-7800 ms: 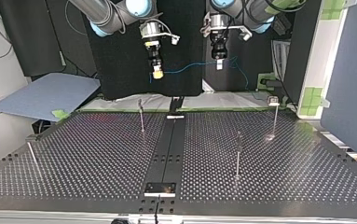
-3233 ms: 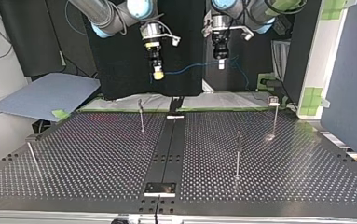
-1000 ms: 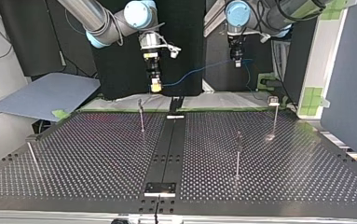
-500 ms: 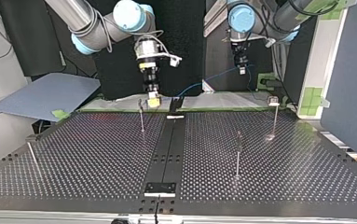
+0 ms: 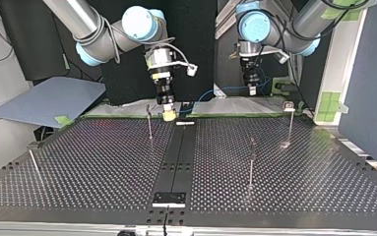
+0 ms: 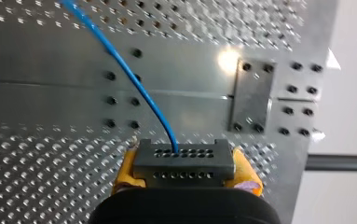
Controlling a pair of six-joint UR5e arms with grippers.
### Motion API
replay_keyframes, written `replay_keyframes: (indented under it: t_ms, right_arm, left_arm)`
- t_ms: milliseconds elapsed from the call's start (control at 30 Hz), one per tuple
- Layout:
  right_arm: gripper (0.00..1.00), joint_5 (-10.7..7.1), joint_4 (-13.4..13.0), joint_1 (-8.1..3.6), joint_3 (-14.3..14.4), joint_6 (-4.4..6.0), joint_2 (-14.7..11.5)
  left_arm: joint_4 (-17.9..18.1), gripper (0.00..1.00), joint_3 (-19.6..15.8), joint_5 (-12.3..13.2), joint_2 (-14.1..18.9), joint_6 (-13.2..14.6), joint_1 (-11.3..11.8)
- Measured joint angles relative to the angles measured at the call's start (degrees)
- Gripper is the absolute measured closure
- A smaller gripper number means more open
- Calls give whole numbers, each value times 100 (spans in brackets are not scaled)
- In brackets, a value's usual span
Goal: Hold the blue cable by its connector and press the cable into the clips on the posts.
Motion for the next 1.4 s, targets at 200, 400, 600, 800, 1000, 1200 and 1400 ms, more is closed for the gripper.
replay_keyframes:
  t_ms: [200,400,600,800,1000,1200,1400]
  right_arm:
    - [100,-5,29,102,-193,-157,296]
    - [100,-66,74,206,-393,-183,485]
    - [100,-99,302,306,-674,-286,504]
    - [100,-102,547,384,-962,-358,507]
    - [100,-96,780,423,-1133,-447,418]
    - [100,-102,873,400,-1208,-443,308]
    - [100,-120,935,369,-1283,-412,298]
  left_arm:
    - [-335,100,335,156,335,-79,-65]
    - [-625,100,622,-3,622,134,-138]
    - [-919,100,919,-147,918,264,-204]
    - [-1185,100,1183,-341,1183,295,-269]
    - [-1457,100,1457,-294,1457,338,-335]
    - [-1757,100,1756,-106,1757,237,-441]
    - [-2046,100,2044,-111,2043,-6,-498]
